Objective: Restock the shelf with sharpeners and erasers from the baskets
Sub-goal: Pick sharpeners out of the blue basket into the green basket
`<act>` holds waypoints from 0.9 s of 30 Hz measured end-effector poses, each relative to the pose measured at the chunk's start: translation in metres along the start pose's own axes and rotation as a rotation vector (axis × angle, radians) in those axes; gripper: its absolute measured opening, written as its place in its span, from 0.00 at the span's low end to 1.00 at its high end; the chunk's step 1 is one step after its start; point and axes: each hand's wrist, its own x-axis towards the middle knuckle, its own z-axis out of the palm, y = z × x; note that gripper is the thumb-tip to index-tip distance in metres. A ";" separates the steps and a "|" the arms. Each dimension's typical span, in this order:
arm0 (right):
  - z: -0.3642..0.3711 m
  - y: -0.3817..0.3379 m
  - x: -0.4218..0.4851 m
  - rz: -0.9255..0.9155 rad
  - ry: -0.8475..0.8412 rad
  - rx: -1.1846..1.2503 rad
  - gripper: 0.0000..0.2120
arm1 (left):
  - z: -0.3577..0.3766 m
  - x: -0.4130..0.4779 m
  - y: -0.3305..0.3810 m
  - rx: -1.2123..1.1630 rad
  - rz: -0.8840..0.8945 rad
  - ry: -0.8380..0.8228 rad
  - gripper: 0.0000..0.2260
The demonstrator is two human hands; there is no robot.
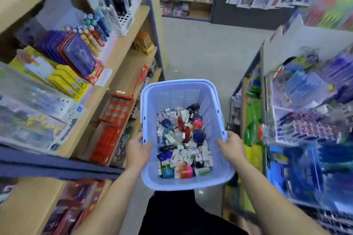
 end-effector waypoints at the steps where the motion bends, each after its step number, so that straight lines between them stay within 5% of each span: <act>1: 0.001 -0.012 0.020 -0.014 0.004 -0.016 0.06 | 0.005 0.020 0.006 -0.022 -0.016 -0.002 0.13; 16: 0.002 -0.225 0.242 -0.217 -0.123 -0.363 0.04 | 0.008 0.201 0.085 -0.070 -0.151 0.100 0.11; 27: 0.041 -0.276 0.372 -0.395 -0.370 -0.572 0.05 | 0.054 0.238 0.103 -0.225 -0.334 0.296 0.12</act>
